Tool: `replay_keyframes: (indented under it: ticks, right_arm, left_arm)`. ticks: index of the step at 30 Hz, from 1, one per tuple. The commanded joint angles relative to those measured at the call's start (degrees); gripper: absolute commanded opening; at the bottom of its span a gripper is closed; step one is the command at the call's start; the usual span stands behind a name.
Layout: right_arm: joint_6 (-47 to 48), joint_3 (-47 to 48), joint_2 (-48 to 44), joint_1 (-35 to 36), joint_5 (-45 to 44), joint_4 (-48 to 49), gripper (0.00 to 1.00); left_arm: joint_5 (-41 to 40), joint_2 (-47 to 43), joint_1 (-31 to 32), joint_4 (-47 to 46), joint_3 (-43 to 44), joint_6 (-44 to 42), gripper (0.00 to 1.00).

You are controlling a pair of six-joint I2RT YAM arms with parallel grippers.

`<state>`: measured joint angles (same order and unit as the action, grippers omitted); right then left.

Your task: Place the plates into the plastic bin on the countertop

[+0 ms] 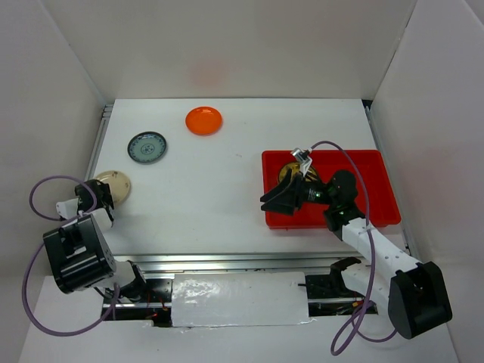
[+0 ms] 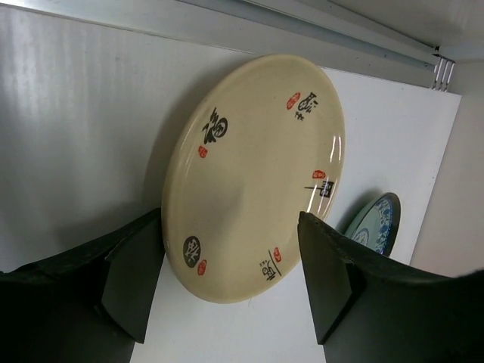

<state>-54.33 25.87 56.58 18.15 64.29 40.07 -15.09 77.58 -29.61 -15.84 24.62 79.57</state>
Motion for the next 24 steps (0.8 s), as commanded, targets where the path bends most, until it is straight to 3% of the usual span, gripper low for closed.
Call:
replay_keyframes:
  ticks: [1,3,4,6,7,9,10,14,16,20,24]
  right_arm:
    - [1.4,1.1,-0.8,-0.8,0.0,-1.0,1.00]
    - [1.6,1.1,-0.9,-1.1,0.0,-1.3,1.00]
    - [1.7,1.2,-0.9,-1.4,0.0,-1.6,1.00]
    - [1.6,1.2,-0.8,-1.5,0.0,-1.7,1.00]
    - [1.6,1.1,-0.8,-1.7,0.0,-1.7,1.00]
    - [1.9,0.9,-0.8,-1.8,0.0,-2.0,1.00]
    - [1.9,0.9,-0.8,-2.2,0.0,-2.3,1.00]
    - [2.0,0.9,-0.3,-2.9,-0.6,-2.8,1.00]
    - [1.9,1.0,0.0,-3.1,-0.7,-2.8,1.00]
    - [2.5,1.4,0.2,-3.4,-1.6,-3.8,1.00]
    - [3.3,2.2,-0.6,-4.2,-5.0,-7.5,1.00]
  left_arm:
    - [1.1,5.1,-0.4,6.2,0.3,-2.6,0.82]
    - [1.2,5.3,-0.4,7.0,0.8,-2.3,0.75]
    - [1.0,5.1,-0.4,7.0,0.8,-2.5,0.64]
    - [0.7,5.6,-0.4,7.8,1.2,-2.8,0.56]
    - [0.6,6.0,-0.4,8.4,2.3,-2.8,0.44]
    - [0.6,7.6,-0.4,10.4,3.5,-3.5,0.36]
    - [0.6,7.9,-0.4,11.1,4.8,-3.7,0.25]
    - [0.9,6.3,-0.5,14.6,6.1,-3.8,0.00]
    - [-0.1,3.5,-0.5,19.3,6.7,-3.6,0.00]
    - [-4.8,-14.6,-0.4,30.2,7.8,-3.4,0.00]
    - [-3.6,-29.7,2.4,29.6,8.5,-11.7,0.00]
